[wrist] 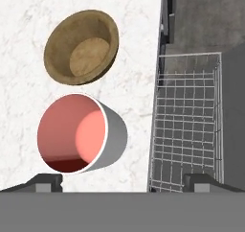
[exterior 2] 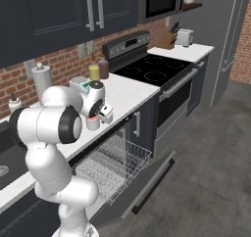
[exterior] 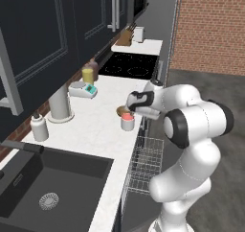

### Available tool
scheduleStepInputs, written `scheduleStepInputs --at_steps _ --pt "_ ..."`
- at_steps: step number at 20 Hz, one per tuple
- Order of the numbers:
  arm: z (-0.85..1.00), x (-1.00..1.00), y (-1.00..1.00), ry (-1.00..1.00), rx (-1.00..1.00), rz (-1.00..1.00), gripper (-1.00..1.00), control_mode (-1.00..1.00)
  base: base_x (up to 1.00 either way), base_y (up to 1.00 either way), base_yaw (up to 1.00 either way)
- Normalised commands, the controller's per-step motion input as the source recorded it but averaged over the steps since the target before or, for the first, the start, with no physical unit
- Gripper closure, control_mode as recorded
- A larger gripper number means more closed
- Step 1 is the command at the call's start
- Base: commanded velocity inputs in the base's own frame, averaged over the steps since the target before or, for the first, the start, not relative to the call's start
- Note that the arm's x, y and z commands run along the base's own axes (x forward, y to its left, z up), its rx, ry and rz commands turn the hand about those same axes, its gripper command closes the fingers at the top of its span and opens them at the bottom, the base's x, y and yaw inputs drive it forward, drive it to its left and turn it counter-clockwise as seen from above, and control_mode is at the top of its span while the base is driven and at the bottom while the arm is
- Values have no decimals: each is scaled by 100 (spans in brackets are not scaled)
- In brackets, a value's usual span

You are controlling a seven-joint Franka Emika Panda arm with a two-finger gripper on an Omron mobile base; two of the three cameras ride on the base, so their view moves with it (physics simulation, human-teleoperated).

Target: Pick up the cup and bowl from the counter, place them in the dishwasher, and close the dishwasher door.

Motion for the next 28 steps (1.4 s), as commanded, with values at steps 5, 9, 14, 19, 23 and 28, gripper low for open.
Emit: scheduleStepInputs --at_steps 5,9,14,19,23,28 --pt "-27 0 5 0 0 0 -100 -100 0 0 0" --pt "-24 5 6 0 0 0 -100 -100 0 0 0" --pt "-18 14 4 0 0 0 -100 -100 0 0 0" --pt "-14 18 2 0 0 0 -100 -100 0 0 0" --pt "-13 21 2 0 0 0 -100 -100 0 0 0" --pt "-2 9 0 0 1 0 -100 -100 0 0 0"
